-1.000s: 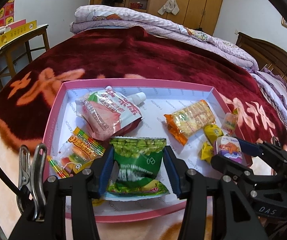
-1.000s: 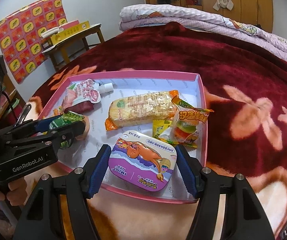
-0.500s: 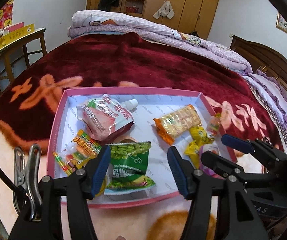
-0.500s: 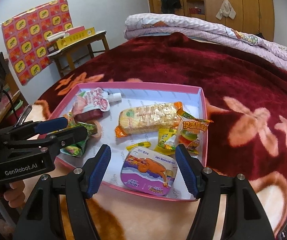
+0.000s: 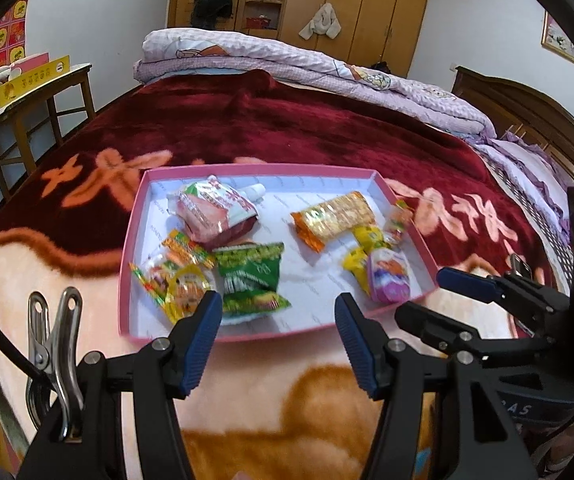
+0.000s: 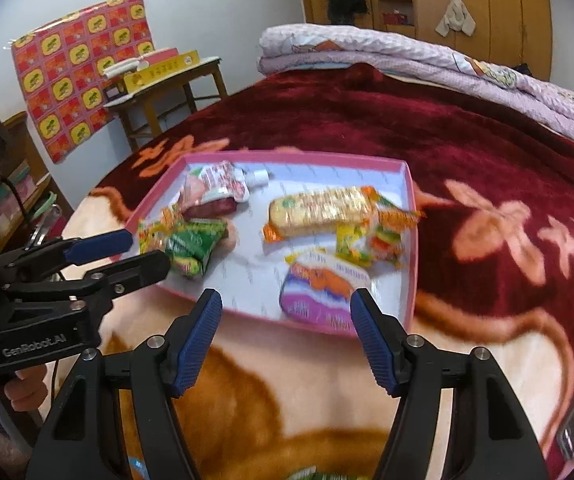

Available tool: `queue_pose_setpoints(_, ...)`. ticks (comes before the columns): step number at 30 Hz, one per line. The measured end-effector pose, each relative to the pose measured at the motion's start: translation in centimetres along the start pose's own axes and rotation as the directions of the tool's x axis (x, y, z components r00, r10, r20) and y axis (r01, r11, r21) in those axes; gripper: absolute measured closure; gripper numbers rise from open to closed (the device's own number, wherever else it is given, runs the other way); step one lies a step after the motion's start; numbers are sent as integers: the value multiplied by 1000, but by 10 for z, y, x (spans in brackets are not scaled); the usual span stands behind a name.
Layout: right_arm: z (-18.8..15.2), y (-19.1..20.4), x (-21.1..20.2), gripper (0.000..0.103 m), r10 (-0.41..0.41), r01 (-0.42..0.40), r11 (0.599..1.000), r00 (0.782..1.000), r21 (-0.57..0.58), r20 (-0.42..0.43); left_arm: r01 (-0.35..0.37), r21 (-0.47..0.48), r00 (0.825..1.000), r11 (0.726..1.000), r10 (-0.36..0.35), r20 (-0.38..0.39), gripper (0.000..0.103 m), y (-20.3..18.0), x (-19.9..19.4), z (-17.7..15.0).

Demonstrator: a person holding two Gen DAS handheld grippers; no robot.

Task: Organize snacks
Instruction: 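Withdraw both open grippers from the tray toward the remaining snacks, then grasp the clear blue-edged candy pack with the left gripper while the right gripper grasps a green pea bag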

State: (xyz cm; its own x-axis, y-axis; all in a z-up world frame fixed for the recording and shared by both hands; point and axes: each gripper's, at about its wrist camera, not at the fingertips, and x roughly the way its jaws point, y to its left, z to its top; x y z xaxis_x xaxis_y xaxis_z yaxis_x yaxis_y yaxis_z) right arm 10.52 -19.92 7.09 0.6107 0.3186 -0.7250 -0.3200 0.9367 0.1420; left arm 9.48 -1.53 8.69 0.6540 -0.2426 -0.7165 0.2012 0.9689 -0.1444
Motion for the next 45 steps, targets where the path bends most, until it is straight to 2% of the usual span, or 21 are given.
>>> queue_pose_setpoints(9,-25,-7,-27,35,42,-40,997,999,63,-18,4,15,1000,1000,-4,-31,41,-14,-18,-30)
queue_pose_setpoints(12,-33,-9,-32,35,24,-22,998,999,63,-25,12,28,998,1000,-10,-55,41,-21,-25,-41)
queue_pose_setpoints(22,-52,-14,-43,35,17,-12,997,998,80,-67,127,38,983,991,-121,-136,41,-47,-38,-70)
queue_pose_setpoints(33,-73,-28,-55,35,31,-21,993,996,120,-85,109,99,978,989,-89,-191,41,-70,-33,-98)
queue_pose_setpoints(45,-93,-30,-45,35,32,-14,992,991,128,-133,119,104,972,987,-94,-217,41,-78,-25,-110)
